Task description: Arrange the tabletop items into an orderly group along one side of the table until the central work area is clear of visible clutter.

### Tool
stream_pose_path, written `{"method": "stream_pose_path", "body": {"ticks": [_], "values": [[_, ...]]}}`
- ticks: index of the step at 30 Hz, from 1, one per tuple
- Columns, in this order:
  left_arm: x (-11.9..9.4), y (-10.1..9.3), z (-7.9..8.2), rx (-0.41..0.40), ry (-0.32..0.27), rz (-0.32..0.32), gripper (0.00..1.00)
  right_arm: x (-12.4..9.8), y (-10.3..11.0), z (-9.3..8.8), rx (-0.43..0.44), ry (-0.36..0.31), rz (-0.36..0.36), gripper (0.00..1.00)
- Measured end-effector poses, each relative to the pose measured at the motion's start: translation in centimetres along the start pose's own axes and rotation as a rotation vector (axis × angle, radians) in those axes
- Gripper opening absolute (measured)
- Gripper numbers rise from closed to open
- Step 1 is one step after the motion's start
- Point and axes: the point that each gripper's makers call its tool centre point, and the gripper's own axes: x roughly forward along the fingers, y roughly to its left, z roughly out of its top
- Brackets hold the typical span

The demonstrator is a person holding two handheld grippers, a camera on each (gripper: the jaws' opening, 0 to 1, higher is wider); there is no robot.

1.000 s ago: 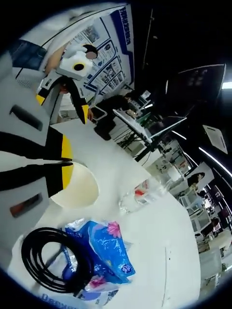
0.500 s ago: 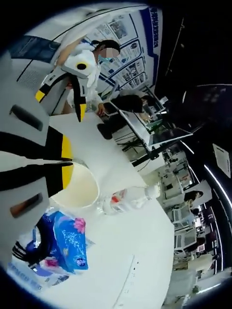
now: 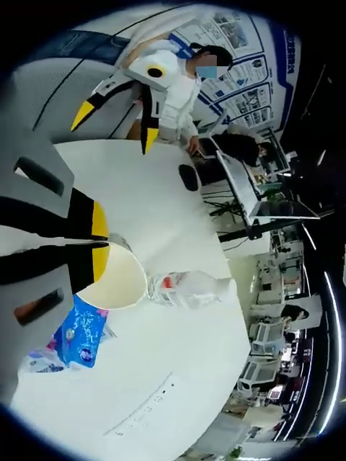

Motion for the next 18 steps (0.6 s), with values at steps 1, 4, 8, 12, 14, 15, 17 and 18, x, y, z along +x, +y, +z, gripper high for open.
{"method": "stream_pose_path", "body": {"ticks": [1,4,8,12,14,15,17,18], "values": [[0.0,-0.1,-0.1,0.005,0.004,-0.003,0.81,0.2,0.0,0.2,-0.008,-0.005,0.003,0.00],[0.1,-0.1,-0.1,0.009,0.005,-0.006,0.81,0.7,-0.3,1.0,-0.046,0.004,-0.002,0.00],[0.1,-0.1,-0.1,0.005,0.004,-0.003,0.81,1.3,-1.3,1.1,-0.126,0.075,-0.061,0.00],[0.2,-0.2,-0.4,0.017,0.017,-0.006,0.80,2.0,-2.3,1.7,-0.137,0.096,-0.076,0.00],[0.1,-0.2,-0.3,0.018,0.015,-0.006,0.80,2.4,-2.9,1.8,-0.148,0.116,-0.087,0.00],[0.1,-0.1,-0.3,0.016,0.012,-0.005,0.80,2.6,-3.3,1.9,-0.156,0.127,-0.093,0.00],[0.1,-0.1,-0.3,0.014,0.011,-0.004,0.80,2.8,-3.8,2.1,-0.156,0.137,-0.099,0.00],[0.1,-0.1,-0.2,0.014,0.010,-0.003,0.80,2.9,-4.0,2.2,-0.154,0.141,-0.101,0.00]]}}
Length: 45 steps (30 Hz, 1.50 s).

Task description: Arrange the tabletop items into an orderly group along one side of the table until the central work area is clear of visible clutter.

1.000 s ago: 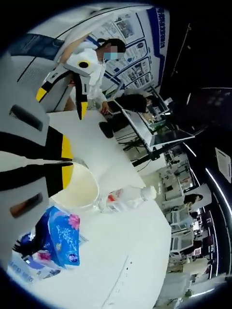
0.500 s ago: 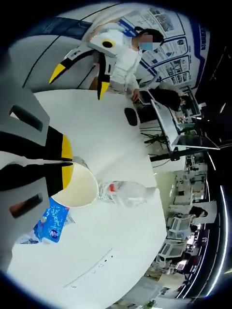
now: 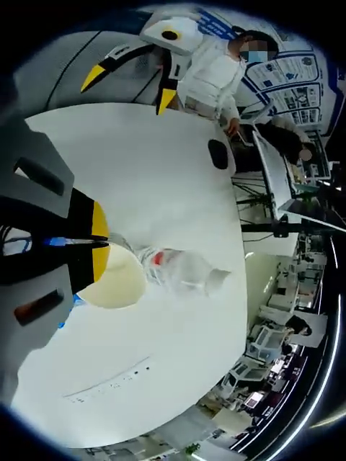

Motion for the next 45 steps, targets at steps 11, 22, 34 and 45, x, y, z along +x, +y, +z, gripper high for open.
{"method": "stream_pose_path", "body": {"ticks": [11,22,34,45], "values": [[-0.1,0.1,0.0,0.016,0.007,0.007,0.75,2.3,-2.7,-0.7,-0.142,0.125,-0.010,0.00],[0.0,0.1,-0.1,0.018,0.014,0.010,0.74,4.0,-2.3,-1.0,-0.156,0.153,0.009,0.00],[0.0,-0.2,-0.2,0.024,0.020,0.004,0.73,4.2,-2.5,-1.2,-0.164,0.149,0.015,0.00],[0.1,-0.3,-0.5,0.036,0.036,0.000,0.72,4.7,-2.2,-1.1,-0.209,0.148,0.031,0.00]]}}
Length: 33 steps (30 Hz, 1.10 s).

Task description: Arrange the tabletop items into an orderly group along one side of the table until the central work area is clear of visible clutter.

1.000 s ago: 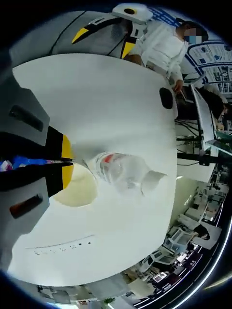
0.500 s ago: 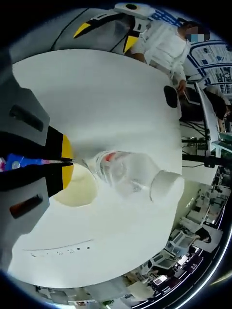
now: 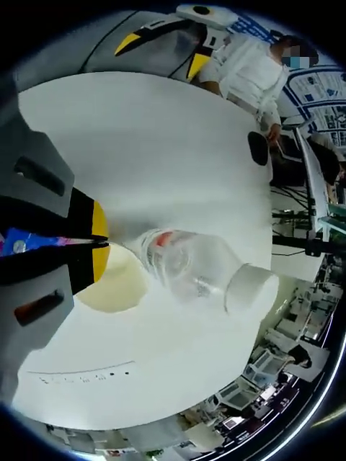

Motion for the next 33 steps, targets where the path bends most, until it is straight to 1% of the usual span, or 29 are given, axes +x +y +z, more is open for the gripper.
{"method": "stream_pose_path", "body": {"ticks": [4,8,14,17,21,22,23,24,25,27,28,29,31,32,33], "values": [[0.0,0.1,-0.1,0.000,0.003,0.002,0.72,0.1,0.0,0.0,-0.014,0.000,-0.001,0.00],[0.0,0.1,-0.2,0.008,0.007,0.003,0.72,0.2,0.1,-0.1,0.010,-0.011,0.000,0.00],[-0.1,0.1,-0.2,0.012,0.009,0.004,0.71,0.2,-0.1,0.1,-0.001,-0.032,-0.021,0.05],[-0.1,0.0,-0.3,0.013,0.009,0.004,0.71,0.1,-0.2,0.1,-0.006,-0.031,-0.033,0.08],[-0.1,0.0,-0.3,0.015,0.010,0.003,0.71,-0.5,-0.4,0.4,0.005,-0.055,-0.061,0.12],[-0.1,0.0,-0.3,0.016,0.010,0.002,0.71,-0.7,-0.5,0.5,0.013,-0.064,-0.067,0.13],[0.0,0.0,-0.3,0.018,0.011,0.002,0.71,-1.1,-0.4,0.9,0.041,-0.088,-0.070,0.14],[0.0,-0.1,-0.3,0.018,0.011,0.002,0.71,-1.3,-0.3,1.3,0.081,-0.120,-0.067,0.14],[0.0,0.0,-0.3,0.017,0.010,0.002,0.71,-1.8,-0.2,2.0,0.145,-0.171,-0.064,0.15],[0.0,0.0,-0.2,0.014,0.008,0.002,0.72,-2.6,-0.1,2.7,0.234,-0.241,-0.065,0.16],[0.0,0.0,-0.1,0.010,0.006,0.002,0.72,-3.0,-0.1,2.8,0.262,-0.263,-0.070,0.17],[0.0,0.0,-0.1,0.007,0.002,0.002,0.72,-3.4,-0.2,2.8,0.280,-0.276,-0.082,0.19],[0.0,0.1,0.0,0.008,-0.001,0.003,0.73,-4.0,-0.3,2.4,0.256,-0.274,-0.103,0.24],[0.0,0.1,0.1,0.009,-0.003,0.003,0.74,-4.3,-0.5,2.2,0.255,-0.280,-0.130,0.28],[0.0,0.1,0.2,0.009,-0.008,0.004,0.75,-4.6,-0.5,2.0,0.267,-0.288,-0.141,0.32]]}}
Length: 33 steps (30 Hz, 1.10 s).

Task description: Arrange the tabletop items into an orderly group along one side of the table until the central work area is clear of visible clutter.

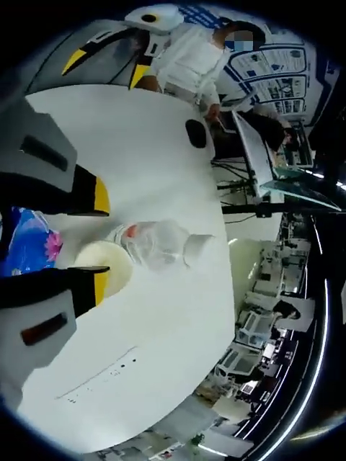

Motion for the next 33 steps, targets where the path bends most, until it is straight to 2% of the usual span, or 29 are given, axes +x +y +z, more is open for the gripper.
{"method": "stream_pose_path", "body": {"ticks": [3,6,8,10,12,14,18,23,33], "values": [[0.0,0.2,0.1,-0.005,-0.003,0.007,0.78,-1.3,-0.2,0.0,0.092,-0.049,-0.026,0.36],[0.0,0.6,0.0,-0.021,-0.002,0.024,0.85,-2.2,-0.4,-0.5,0.124,-0.054,-0.047,0.40],[-0.1,0.9,0.1,-0.020,-0.005,0.034,0.89,-3.0,-0.9,-1.2,0.163,-0.042,-0.090,0.46],[-0.2,1.6,0.4,0.009,-0.019,0.071,0.95,-3.7,-0.8,-1.7,0.197,-0.048,-0.098,0.50],[-0.5,1.9,0.9,0.015,-0.046,0.091,0.99,-4.5,-0.7,-1.9,0.263,-0.084,-0.115,0.51],[-0.5,1.9,0.9,-0.002,-0.045,0.084,0.98,-5.3,-0.3,-2.4,0.312,-0.103,-0.119,0.52],[-0.5,1.7,0.8,0.014,-0.039,0.077,0.98,-6.4,0.5,-4.3,0.357,-0.094,-0.138,0.54],[-0.7,2.0,1.0,0.023,-0.050,0.095,1.00,-7.6,1.2,-6.2,0.380,-0.084,-0.149,0.58],[-0.8,1.7,1.0,0.014,-0.057,0.077,1.00,-11.1,2.3,-9.0,0.453,-0.086,-0.220,0.58]]}}
